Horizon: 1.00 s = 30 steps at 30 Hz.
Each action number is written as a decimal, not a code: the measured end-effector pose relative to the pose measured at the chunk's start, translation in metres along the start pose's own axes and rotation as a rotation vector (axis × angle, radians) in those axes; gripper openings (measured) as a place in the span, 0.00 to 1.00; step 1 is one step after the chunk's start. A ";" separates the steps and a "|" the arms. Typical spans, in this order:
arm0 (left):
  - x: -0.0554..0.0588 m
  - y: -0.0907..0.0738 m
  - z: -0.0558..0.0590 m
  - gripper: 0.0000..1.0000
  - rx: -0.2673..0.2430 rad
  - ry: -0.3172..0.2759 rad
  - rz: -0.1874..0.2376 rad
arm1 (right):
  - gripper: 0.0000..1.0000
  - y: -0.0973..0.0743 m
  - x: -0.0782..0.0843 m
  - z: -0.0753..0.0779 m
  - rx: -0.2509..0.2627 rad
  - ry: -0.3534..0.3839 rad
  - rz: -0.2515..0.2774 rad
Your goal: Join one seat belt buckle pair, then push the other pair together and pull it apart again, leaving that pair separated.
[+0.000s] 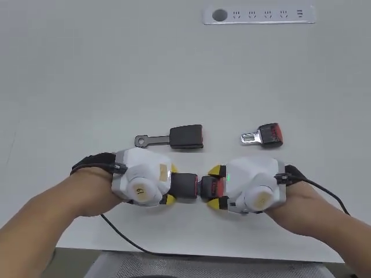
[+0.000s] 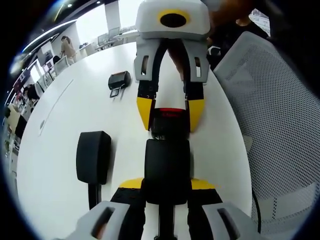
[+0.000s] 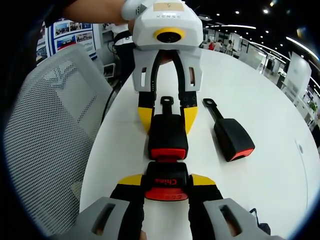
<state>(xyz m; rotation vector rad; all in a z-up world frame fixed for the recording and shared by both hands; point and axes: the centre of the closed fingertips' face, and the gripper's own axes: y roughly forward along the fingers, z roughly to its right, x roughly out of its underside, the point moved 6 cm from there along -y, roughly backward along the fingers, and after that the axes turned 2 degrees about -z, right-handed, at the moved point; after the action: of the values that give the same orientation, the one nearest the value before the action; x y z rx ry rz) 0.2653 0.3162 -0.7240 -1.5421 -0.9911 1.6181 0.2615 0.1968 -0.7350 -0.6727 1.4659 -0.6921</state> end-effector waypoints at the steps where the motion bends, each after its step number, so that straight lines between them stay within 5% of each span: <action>1: -0.001 0.000 -0.001 0.32 0.000 0.001 -0.001 | 0.29 0.000 0.000 0.000 -0.001 -0.001 -0.001; 30: 0.004 0.001 -0.002 0.32 0.011 0.002 0.012 | 0.29 -0.017 0.007 0.004 -0.016 -0.015 -0.017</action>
<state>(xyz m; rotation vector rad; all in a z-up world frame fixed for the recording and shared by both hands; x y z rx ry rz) 0.2671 0.3188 -0.7268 -1.5453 -0.9724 1.6276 0.2651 0.1808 -0.7266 -0.7022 1.4544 -0.6875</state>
